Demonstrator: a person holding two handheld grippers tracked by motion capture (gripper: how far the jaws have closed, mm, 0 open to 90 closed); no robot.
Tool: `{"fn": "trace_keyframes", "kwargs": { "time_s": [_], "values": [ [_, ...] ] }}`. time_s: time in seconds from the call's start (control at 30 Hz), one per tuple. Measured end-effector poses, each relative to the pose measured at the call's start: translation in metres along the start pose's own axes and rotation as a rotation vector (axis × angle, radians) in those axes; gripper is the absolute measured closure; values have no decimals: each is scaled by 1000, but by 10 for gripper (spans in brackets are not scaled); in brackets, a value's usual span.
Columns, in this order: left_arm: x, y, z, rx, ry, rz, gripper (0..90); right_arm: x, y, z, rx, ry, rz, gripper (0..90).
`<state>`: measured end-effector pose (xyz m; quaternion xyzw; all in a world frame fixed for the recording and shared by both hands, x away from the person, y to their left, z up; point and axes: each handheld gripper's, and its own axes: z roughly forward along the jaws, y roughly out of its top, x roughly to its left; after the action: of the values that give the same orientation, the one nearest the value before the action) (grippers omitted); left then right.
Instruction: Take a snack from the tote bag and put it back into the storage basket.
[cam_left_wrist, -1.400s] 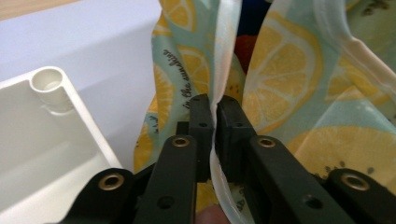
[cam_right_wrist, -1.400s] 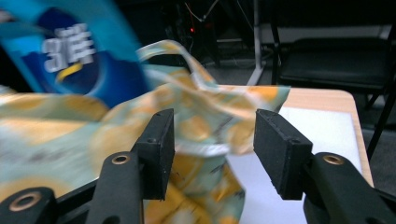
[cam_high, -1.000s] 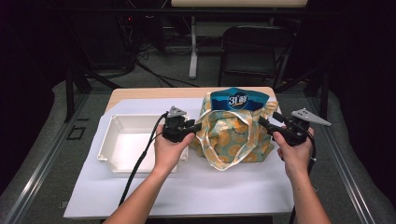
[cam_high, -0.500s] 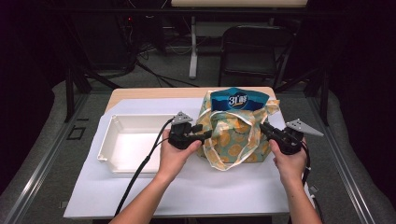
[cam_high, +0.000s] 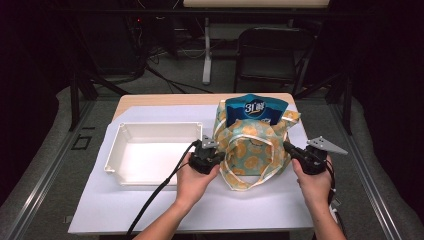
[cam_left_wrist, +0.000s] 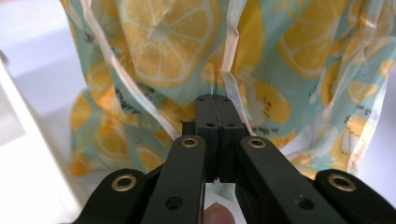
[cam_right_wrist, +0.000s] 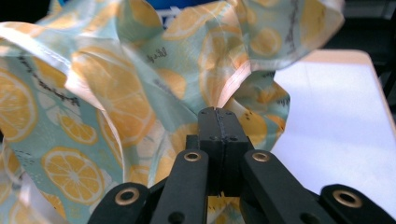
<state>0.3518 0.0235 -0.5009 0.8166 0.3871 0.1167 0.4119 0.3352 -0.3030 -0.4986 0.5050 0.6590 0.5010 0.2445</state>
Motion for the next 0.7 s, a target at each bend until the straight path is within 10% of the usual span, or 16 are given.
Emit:
{"fn": "trace_keyframes", "kwargs": {
  "time_s": [0.17,0.33,0.43,0.6,0.7],
  "values": [
    [0,-6,-1,-56,-41,-23,900,0,-6,2,29,-6,4,888],
    [-5,0,-17,-195,-23,-8,614,-1,-4,-4,-43,34,25,459],
    [-5,6,-23,-243,-39,-35,457,2,-4,-2,-33,76,38,378],
    [-5,11,-14,-201,-11,-29,386,11,-6,3,-18,78,6,557],
    [-1,9,-8,-157,-13,-37,616,15,-8,4,3,78,-38,711]
  ]
}}
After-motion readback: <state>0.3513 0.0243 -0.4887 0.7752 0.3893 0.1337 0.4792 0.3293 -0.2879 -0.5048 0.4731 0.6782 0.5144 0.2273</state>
